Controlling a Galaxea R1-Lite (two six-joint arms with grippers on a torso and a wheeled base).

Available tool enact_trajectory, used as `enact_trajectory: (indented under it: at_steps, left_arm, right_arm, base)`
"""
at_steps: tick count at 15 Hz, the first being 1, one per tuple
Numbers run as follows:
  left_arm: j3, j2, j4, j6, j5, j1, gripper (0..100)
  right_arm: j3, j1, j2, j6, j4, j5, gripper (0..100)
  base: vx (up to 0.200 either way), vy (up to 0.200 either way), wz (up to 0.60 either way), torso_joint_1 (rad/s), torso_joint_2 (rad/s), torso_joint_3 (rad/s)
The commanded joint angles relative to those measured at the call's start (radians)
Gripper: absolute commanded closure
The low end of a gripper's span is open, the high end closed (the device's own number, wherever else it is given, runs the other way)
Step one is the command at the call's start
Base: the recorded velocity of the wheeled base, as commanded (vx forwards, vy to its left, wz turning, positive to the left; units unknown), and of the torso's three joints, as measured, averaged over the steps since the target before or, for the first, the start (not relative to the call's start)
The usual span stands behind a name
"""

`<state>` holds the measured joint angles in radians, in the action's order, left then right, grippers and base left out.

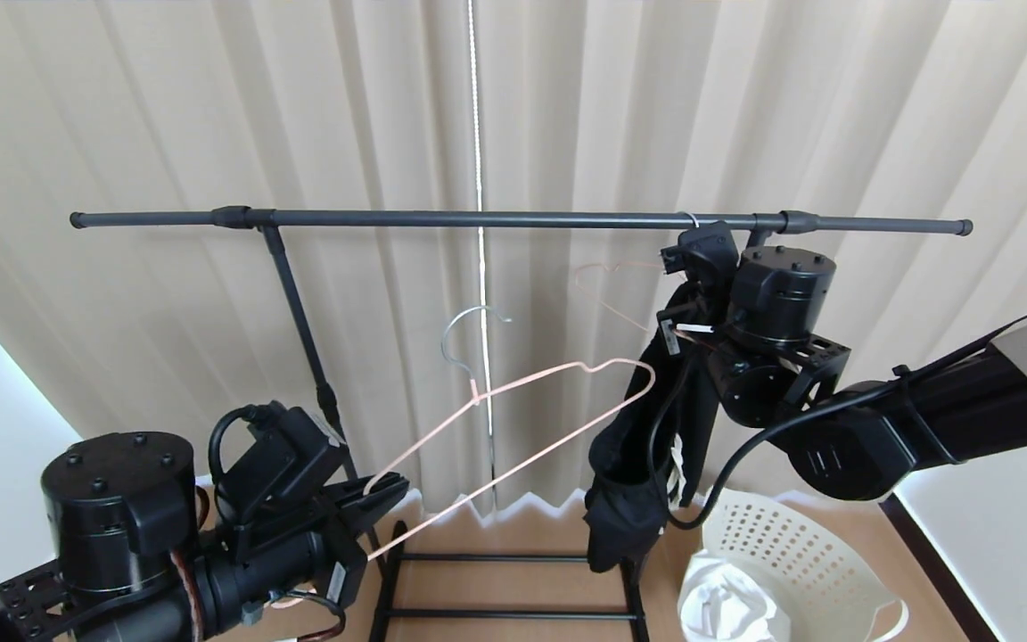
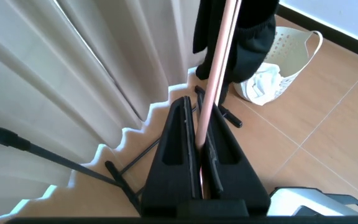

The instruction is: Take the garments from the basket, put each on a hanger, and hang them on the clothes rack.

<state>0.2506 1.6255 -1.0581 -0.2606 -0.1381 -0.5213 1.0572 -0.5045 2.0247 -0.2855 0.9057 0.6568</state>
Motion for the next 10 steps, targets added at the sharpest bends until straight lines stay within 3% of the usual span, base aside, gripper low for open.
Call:
enact_trajectory:
  at_steps: [1, 10]
  left_arm:
    - [-0.004, -0.018, 0.0, 0.0, 0.0, 0.0, 100]
    - [0.16, 0.148, -0.002, 0.066, 0.035, -0.02, 100]
  right_arm:
    - [0.021, 0.0, 0.02, 0.0, 0.001, 0.001, 100]
    - [-0.082, -0.112, -0.087, 0.046, 0.015, 0.038, 100]
  base:
    - [0.0, 0.0, 0.0, 0.0, 0.0, 0.0]
    - [0.0, 0.0, 0.0, 0.0, 0.0, 0.0]
